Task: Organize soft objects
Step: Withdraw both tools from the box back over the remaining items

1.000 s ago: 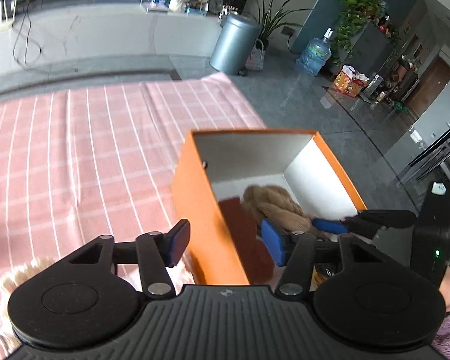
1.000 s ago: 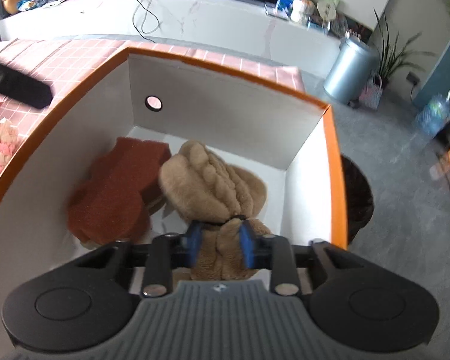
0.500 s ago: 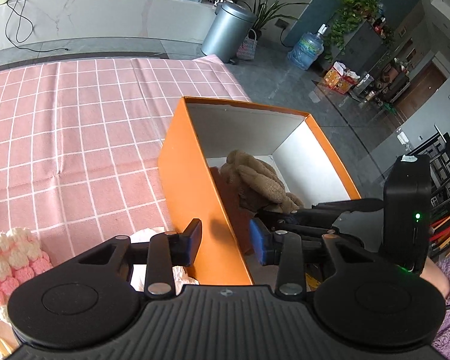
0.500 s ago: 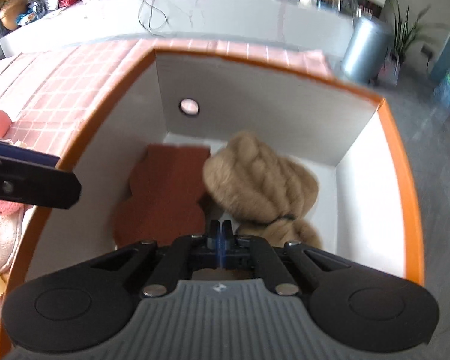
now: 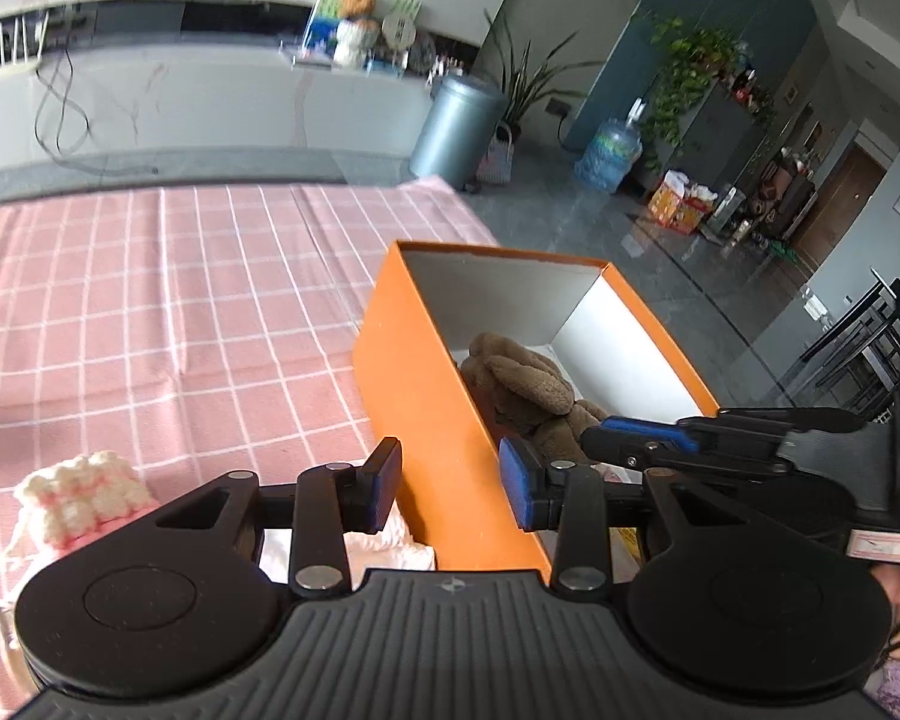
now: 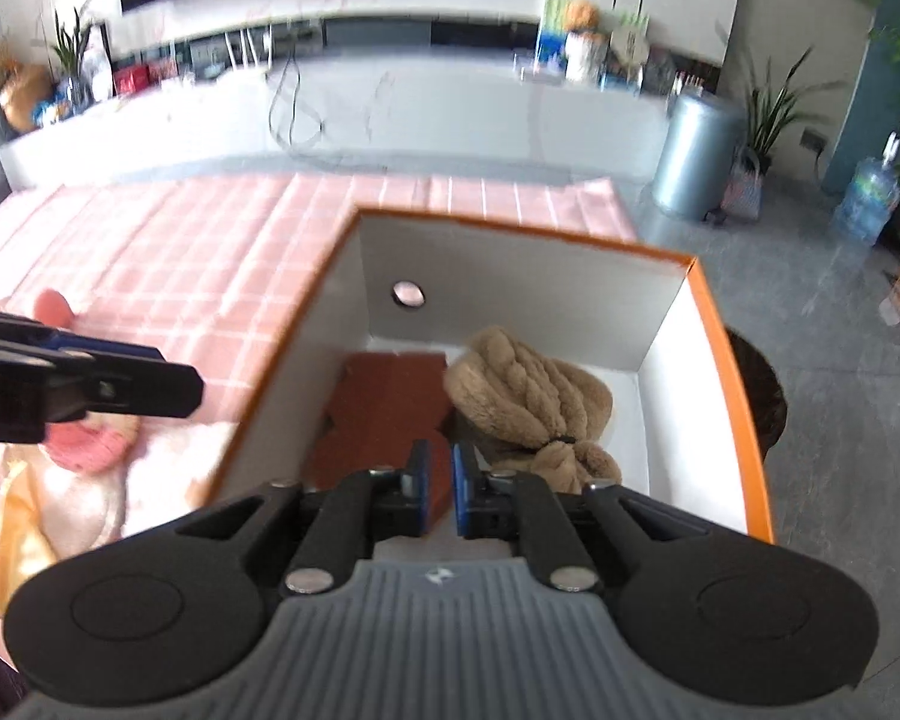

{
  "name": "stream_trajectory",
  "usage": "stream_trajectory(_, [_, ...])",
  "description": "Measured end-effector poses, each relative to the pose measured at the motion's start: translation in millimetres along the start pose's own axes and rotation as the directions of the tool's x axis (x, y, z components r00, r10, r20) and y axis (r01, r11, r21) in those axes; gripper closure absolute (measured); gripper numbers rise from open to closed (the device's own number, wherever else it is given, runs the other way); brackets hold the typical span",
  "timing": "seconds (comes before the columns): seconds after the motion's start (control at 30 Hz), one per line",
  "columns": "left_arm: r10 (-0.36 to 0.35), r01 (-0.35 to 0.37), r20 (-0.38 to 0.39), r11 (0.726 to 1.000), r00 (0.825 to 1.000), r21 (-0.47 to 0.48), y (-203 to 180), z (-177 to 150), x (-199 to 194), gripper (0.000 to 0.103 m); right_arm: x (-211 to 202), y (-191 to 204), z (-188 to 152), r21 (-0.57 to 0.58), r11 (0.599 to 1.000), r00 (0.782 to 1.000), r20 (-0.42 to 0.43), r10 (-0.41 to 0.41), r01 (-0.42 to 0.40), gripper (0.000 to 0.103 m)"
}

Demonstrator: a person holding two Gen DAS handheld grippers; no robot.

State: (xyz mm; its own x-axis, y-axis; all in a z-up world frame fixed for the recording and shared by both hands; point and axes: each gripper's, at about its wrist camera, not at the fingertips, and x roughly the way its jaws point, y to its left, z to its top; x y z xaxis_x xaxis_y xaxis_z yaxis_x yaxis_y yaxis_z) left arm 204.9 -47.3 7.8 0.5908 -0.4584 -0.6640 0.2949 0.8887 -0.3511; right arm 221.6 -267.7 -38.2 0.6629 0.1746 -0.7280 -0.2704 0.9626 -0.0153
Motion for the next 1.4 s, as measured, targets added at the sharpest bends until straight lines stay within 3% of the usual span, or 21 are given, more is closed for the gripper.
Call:
stream_trajectory(0.03, [0.002, -0.002, 0.018, 1.000, 1.000, 0.011, 0, -4, -7, 0.060, -8, 5, -3, 0.002, 1.000, 1.000, 0.027, -0.002, 0.002, 0.074])
stream_trajectory(0.07, [0.004, -0.005, 0.034, 1.000, 0.999, 0.025, -1, -7, -13, 0.060, -18, 10, -6, 0.006, 1.000, 0.998, 0.060, -0.006, 0.006, 0.066])
stream_trajectory(0.23, [0.057, -0.071, 0.163, 0.994, 0.985, 0.084, 1, -31, -44, 0.060, -54, 40, -25, 0.016, 1.000, 0.982, 0.187, -0.020, 0.017, 0.063])
stream_trajectory(0.33, [0.128, -0.158, 0.259, 0.983, 0.957, 0.098, 4, -49, -63, 0.060, -71, 59, -37, 0.022, 1.000, 0.971, 0.238, -0.021, 0.017, 0.053])
stream_trajectory(0.4, [0.151, -0.195, 0.314, 0.974, 0.937, 0.114, 7, -60, -75, 0.056, -79, 72, -44, 0.025, 1.000, 0.964, 0.264, -0.021, 0.015, 0.053])
stream_trajectory(0.63, [0.208, -0.235, 0.381, 0.972, 0.901, 0.025, 29, -93, -107, 0.043, -87, 112, -66, 0.005, 1.000, 0.954, 0.299, 0.000, -0.002, 0.053])
stream_trajectory(0.9, [0.248, -0.253, 0.335, 0.967, 0.909, -0.029, 51, -124, -123, 0.042, -80, 139, -95, 0.019, 1.000, 0.963, 0.268, 0.013, -0.019, 0.053])
stream_trajectory(1.1, [0.233, -0.239, 0.263, 0.971, 0.936, -0.008, 63, -151, -126, 0.042, -69, 155, -114, -0.038, 0.999, 0.967, 0.253, -0.004, 0.014, 0.053])
stream_trajectory(1.13, [0.230, -0.238, 0.264, 0.971, 0.937, -0.003, 65, -156, -126, 0.042, -65, 157, -117, -0.040, 0.999, 0.970, 0.245, -0.005, 0.015, 0.053])
stream_trajectory(1.2, [0.259, -0.270, 0.259, 0.963, 0.930, 0.007, 66, -166, -125, 0.031, -59, 159, -120, -0.036, 0.999, 0.975, 0.222, 0.000, 0.008, 0.053])
stream_trajectory(1.4, [0.310, -0.297, 0.183, 0.950, 0.933, -0.097, 81, -174, -117, 0.029, -44, 171, -127, -0.079, 0.997, 0.982, 0.187, 0.003, 0.012, 0.054])
